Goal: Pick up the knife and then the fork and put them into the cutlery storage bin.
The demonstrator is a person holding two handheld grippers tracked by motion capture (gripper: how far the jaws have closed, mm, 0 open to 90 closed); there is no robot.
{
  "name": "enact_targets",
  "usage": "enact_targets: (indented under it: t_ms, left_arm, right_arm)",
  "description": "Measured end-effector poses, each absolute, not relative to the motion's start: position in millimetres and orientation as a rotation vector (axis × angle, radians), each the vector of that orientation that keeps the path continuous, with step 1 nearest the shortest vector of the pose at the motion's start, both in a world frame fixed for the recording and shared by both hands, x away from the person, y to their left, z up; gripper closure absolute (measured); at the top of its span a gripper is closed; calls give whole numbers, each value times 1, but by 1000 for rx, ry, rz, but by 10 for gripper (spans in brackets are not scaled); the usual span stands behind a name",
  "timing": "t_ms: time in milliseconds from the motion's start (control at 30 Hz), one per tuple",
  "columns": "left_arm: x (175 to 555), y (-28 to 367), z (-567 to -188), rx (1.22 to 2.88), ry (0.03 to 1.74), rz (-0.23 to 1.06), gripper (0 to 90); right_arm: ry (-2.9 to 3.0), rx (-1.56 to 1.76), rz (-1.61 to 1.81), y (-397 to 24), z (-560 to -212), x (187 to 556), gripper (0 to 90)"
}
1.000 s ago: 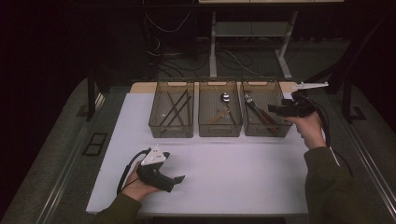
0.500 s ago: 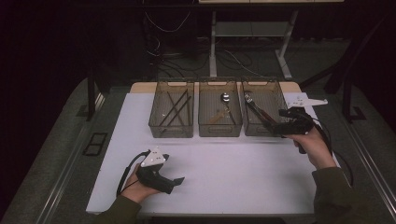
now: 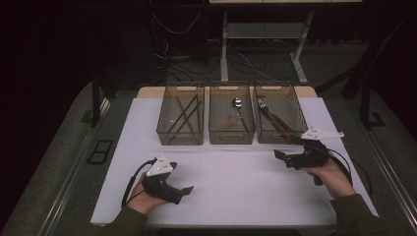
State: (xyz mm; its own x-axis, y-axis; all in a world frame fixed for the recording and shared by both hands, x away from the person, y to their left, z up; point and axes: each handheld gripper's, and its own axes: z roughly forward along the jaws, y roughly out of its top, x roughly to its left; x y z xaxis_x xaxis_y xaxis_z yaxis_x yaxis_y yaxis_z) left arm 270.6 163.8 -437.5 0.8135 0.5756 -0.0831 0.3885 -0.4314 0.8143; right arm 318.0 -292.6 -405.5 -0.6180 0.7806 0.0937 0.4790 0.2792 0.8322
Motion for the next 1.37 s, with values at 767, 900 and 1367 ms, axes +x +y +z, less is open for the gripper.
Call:
enact_targets:
  t_ms: [767,900,1367]
  left_arm:
    - [270,166,-435,2052,707,279,0]
    - [269,166,-436,2053,712,277,0]
    - [269,166,-437,2063,712,273,0]
  right_arm:
    - [2266,1083,1309,-290,-444,259,127]
    - [2284,1073,1309,-291,-446,256,126]
    - [2315,1053,1309,-292,-448,254,126]
